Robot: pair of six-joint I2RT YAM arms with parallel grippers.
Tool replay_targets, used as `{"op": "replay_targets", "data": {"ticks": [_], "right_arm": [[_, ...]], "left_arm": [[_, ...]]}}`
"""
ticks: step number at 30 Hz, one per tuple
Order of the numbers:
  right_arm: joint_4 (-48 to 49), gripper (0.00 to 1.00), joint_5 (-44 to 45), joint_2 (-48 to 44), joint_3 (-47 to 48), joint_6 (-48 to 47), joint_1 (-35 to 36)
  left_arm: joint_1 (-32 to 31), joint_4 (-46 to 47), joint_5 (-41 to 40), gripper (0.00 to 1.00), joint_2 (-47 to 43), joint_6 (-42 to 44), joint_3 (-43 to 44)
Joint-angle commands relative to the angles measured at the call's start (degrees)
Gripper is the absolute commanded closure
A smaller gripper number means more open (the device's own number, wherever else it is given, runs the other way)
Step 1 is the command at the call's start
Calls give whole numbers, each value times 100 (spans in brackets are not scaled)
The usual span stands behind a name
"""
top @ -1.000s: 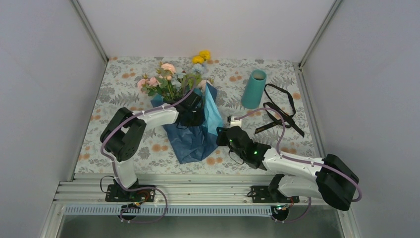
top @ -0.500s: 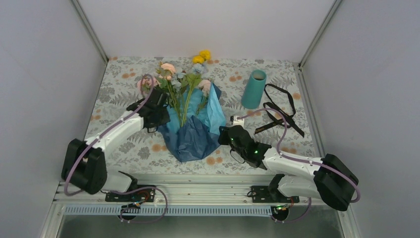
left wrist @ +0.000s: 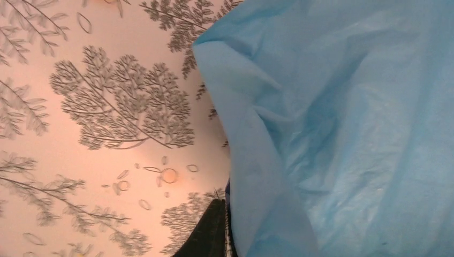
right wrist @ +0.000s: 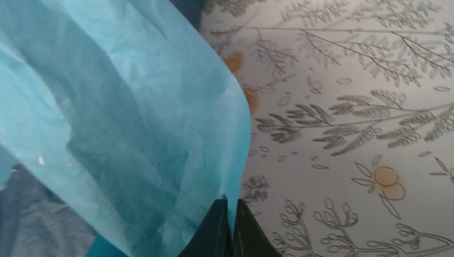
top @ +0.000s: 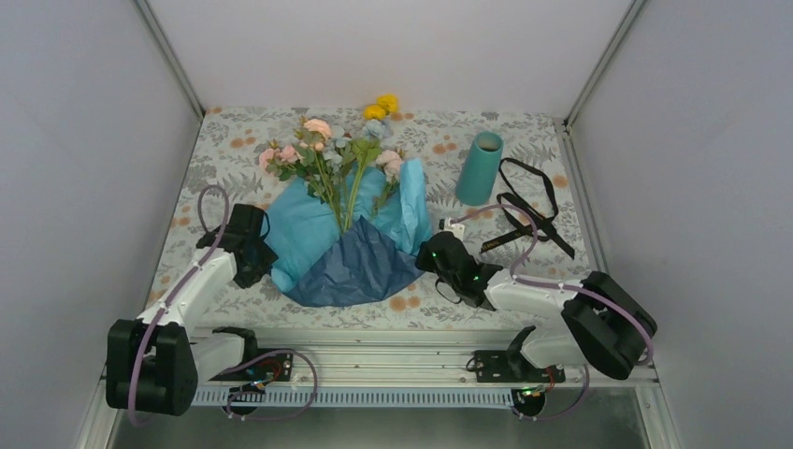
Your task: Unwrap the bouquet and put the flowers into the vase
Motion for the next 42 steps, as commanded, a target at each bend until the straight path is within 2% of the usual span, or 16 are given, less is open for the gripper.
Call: {"op": "replay_targets", "data": {"ticks": [1, 4, 5, 7, 9, 11, 12, 15, 17, 24, 25, 26, 33, 37, 42], "right_arm": [[-322, 94, 159, 112, 246, 243, -154], [-1245, 69, 370, -567, 534, -118, -163], [-1536, 59, 440, -934, 605, -254, -163], [-2206, 43, 628, -1601, 836, -526, -163], [-2746, 29, 695, -2120, 1191, -846, -163], [-2855, 20, 396, -2428, 1557, -1394, -163], [-2788, 18, -25, -2474, 1814, -1879, -163], [-2351, 16, -1357, -2207, 2358, -2829, -155], [-2131, 16, -2230, -1637, 2688, -3295, -154], [-2769, 10, -3600, 1087, 4241, -4462, -335], [-2790, 3, -3918, 1441, 4383, -4548, -443], [-2796, 1, -4190, 1778, 4507, -4604, -535], [-3304, 1, -4956, 3702, 5600, -5216, -966], [-3657, 5, -5588, 4124, 5871, -5407, -1058], [-3740, 9, -6215, 3824, 5412, -5508, -1015]], "left_arm": [[168, -659, -125, 84, 31, -434, 628], [159, -1310, -699, 65, -198, -90, 1773], [158, -1401, -777, 50, -266, 69, 2107], [151, -1267, -508, 33, -290, 592, 2672], [119, -1059, 32, 31, -162, 1035, 3007], [23, -495, 683, 30, -32, 1393, 3061], [-15, -142, 1296, 29, 37, 1548, 2926], [-58, 516, 2465, 28, 553, 1753, 2549], [-140, 958, 2834, 28, 907, 1821, 2238], [-140, 2419, 2910, 23, 1660, 1635, 1134], [-133, 2591, 2873, 23, 1824, 1603, 1031], [-132, 2683, 2785, 23, 2032, 1587, 972], [-32, 3418, 2603, 24, 3181, 1436, 648], [27, 3474, 2465, 24, 3635, 1441, 869], [115, 3422, 2338, 24, 4063, 1462, 1199]]}}
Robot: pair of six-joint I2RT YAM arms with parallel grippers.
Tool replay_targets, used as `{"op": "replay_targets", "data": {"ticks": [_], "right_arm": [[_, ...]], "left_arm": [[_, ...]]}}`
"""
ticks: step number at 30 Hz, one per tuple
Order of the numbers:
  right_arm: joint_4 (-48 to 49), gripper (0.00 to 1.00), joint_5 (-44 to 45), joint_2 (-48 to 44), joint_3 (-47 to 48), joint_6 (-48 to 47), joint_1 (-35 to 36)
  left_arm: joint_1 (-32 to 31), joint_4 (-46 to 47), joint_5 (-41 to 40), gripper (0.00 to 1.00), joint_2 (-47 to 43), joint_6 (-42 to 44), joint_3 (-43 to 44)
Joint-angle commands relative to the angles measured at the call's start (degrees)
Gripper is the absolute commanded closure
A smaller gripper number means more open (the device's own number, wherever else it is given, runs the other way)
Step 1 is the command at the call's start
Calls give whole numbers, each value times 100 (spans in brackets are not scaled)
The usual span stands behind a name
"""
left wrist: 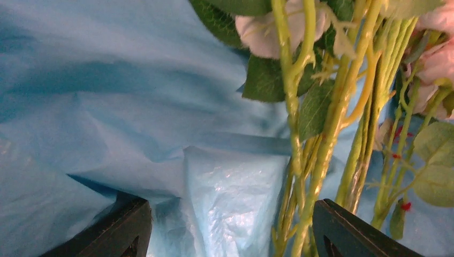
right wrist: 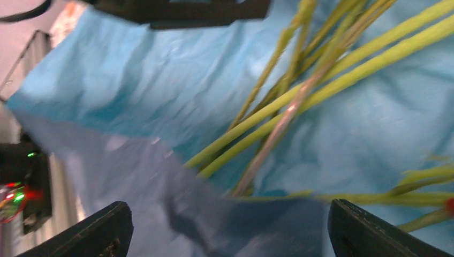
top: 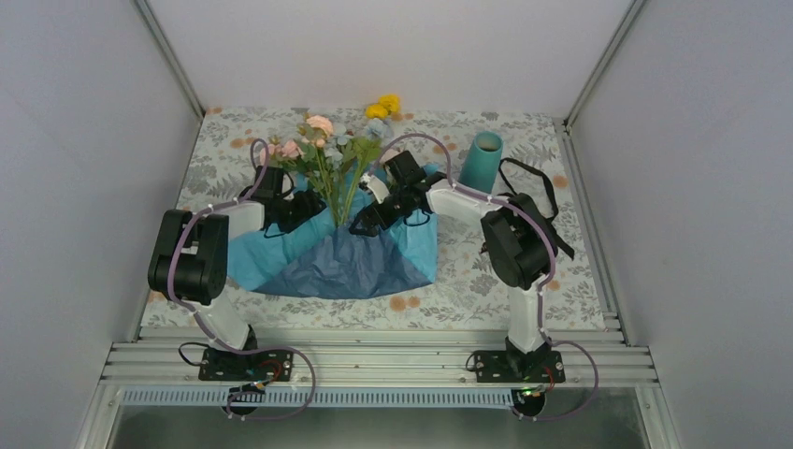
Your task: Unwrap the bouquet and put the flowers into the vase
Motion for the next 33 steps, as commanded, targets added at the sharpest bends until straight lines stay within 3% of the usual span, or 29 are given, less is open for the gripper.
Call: {"op": "replay_targets", "data": {"ticks": [1, 6, 10, 17, 21, 27, 33], "right_arm": [[-327, 12, -896, -429, -307, -276, 77], [-203, 15, -1107, -1168, -1124, -127, 361], [-63, 16, -1106, -1661, -1780, -47, 1052], [357, 16, -137, -2465, -2684, 568, 2468], [355, 16, 482, -3011, -3035, 839, 2508], [32, 16, 896, -4072, -2749, 1091, 2487], [90, 18, 1218, -4355, -2237, 1466, 2421]], "left_arm": [[113, -359, -511, 24, 684, -25, -33], [173, -321, -520, 24, 963, -68, 180], [190, -337, -506, 24, 1068, -50, 323], [190, -327, -318, 24, 920, -51, 335], [191, -630, -161, 24, 663, 8, 463], [136, -1605, -114, 24, -222, 342, 703], [-507, -2006, 141, 24, -1394, 593, 359]]}}
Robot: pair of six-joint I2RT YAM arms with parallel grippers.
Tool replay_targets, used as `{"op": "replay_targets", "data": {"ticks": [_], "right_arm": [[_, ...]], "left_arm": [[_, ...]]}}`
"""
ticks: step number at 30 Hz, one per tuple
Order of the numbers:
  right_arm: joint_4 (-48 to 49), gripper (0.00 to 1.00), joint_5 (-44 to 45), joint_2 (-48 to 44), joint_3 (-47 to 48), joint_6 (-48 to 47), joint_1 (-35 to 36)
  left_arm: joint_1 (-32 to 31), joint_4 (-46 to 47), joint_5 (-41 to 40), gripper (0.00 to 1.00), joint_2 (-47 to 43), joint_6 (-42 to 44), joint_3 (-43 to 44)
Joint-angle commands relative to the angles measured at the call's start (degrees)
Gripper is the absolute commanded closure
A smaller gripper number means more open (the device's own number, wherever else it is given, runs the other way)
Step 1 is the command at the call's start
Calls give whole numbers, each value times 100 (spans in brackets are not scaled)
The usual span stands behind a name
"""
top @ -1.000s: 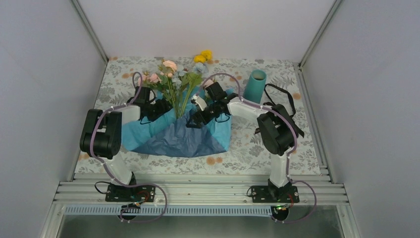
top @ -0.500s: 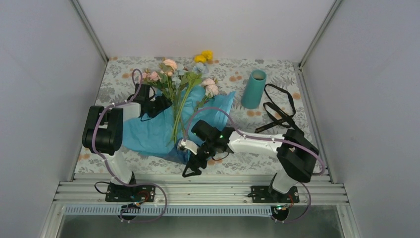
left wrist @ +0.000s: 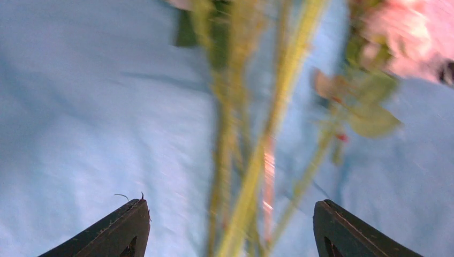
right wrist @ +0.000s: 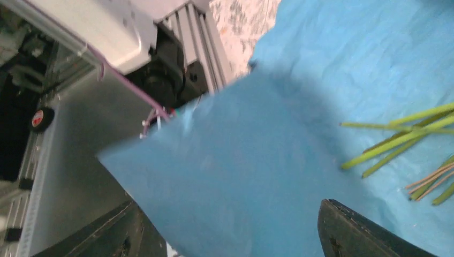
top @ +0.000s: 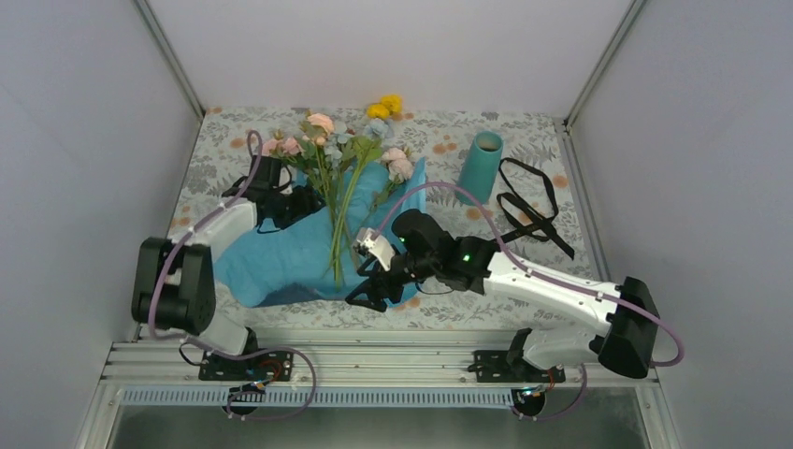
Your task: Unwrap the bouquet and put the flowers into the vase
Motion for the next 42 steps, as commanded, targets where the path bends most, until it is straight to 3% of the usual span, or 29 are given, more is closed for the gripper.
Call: {"op": "replay_targets", "data": {"ticks": [1, 4, 5, 8, 10, 13, 22, 30, 33, 38, 42], "right_arm": [[67, 18, 418, -106, 417, 405, -90], [91, 20, 1193, -105, 544, 691, -230], [74, 28, 1552, -73, 597, 853, -321], [168, 70, 2344, 32, 605, 1285, -649], [269, 84, 2497, 215, 548, 1383, -933], [396, 96, 2605, 706, 456, 1432, -1376], [832, 96, 3395, 1732, -441, 1523, -2373], [950, 95, 3288, 1920, -758, 1571, -2698], [779, 83, 3116, 1533, -564, 1590, -2693], [1190, 53, 2432, 824, -549, 2113, -2667], [1697, 52, 1759, 873, -502, 3120, -2599]], "left_arm": [[-618, -505, 341, 24, -725, 291, -258], [-1110, -580, 485, 24, -1033, 208, -539], [-1271, -582, 479, 24, -1173, 149, -647], [-1692, -658, 463, 24, -1592, -89, -965], [-1987, -639, 335, 24, -1846, -376, -1191], [-2314, -653, 51, 24, -1943, -622, -1440], [-2409, -426, -666, 24, -1857, -939, -1809], [-2409, -957, -1562, 26, -1920, -430, -1028], [-2409, -1167, -1880, 28, -1753, -227, -652], [-2409, -1236, -2059, 28, -1697, 42, -410], [-2413, -1015, -2226, 26, -2013, 226, -458]]}}
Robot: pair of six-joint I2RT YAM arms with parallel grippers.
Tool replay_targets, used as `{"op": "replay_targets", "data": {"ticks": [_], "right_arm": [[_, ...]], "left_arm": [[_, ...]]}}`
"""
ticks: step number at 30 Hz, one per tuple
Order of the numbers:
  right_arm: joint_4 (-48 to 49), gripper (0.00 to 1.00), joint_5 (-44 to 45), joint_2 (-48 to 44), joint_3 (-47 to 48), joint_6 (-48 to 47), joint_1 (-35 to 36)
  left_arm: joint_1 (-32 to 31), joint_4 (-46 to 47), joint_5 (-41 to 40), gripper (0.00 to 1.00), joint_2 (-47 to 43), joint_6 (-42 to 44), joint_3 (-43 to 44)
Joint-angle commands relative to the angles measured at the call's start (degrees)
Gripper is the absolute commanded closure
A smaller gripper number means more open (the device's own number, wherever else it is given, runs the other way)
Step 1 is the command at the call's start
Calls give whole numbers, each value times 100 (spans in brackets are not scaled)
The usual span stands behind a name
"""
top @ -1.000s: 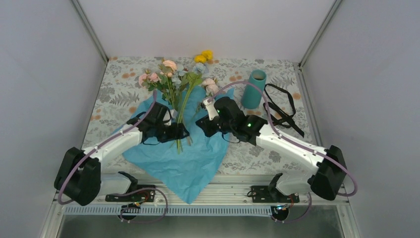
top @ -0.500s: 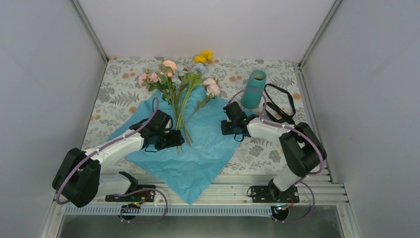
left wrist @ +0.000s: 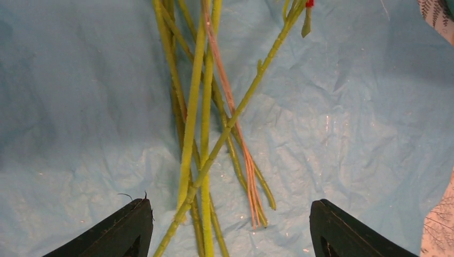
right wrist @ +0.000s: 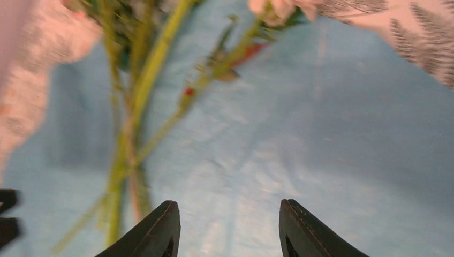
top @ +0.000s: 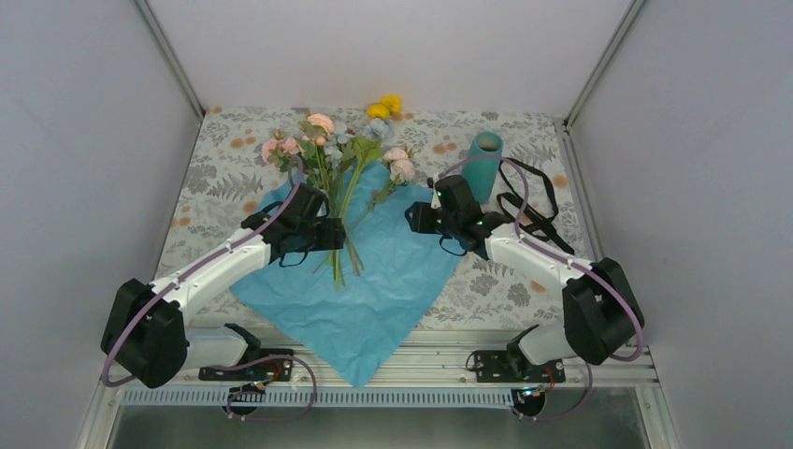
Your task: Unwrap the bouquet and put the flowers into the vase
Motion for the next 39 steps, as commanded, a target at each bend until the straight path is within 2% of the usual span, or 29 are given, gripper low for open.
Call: {"op": "replay_targets", "data": {"ticks": [1, 4, 5, 9, 14, 18, 24, 33, 39], "right_arm": [[670, 51, -850, 152, 232, 1249, 116], [942, 52, -966, 434, 316, 1872, 265], [1123, 53, -1004, 496, 284, 2095, 304], [1429, 54, -897, 979, 395, 3275, 390], [1755, 59, -770, 1745, 825, 3928, 527], [2076, 60, -566, 2102, 975, 4465, 583], [2122, 60, -610, 2761, 1530, 4768, 642], [1809, 61, -326, 3224, 1849, 5301, 691], [1545, 60, -139, 3579, 2354, 5194, 711]], "left_arm": [[-20, 75, -416, 24, -431, 350, 63], [-22, 81, -570, 2, -907, 569, 137], [-20, 68, -608, 0, -1078, 659, 188], [-24, -199, -1038, 0, -1468, 1006, 506], [-20, -299, -1514, 0, -1851, 1546, 589], [-20, -235, -1875, 0, -2090, 1758, 339], [-20, -192, -1951, 0, -2309, 1804, 210], [-20, -179, -1898, 0, -2358, 1826, 187], [-22, -181, -1955, 0, -2397, 1804, 176]]}}
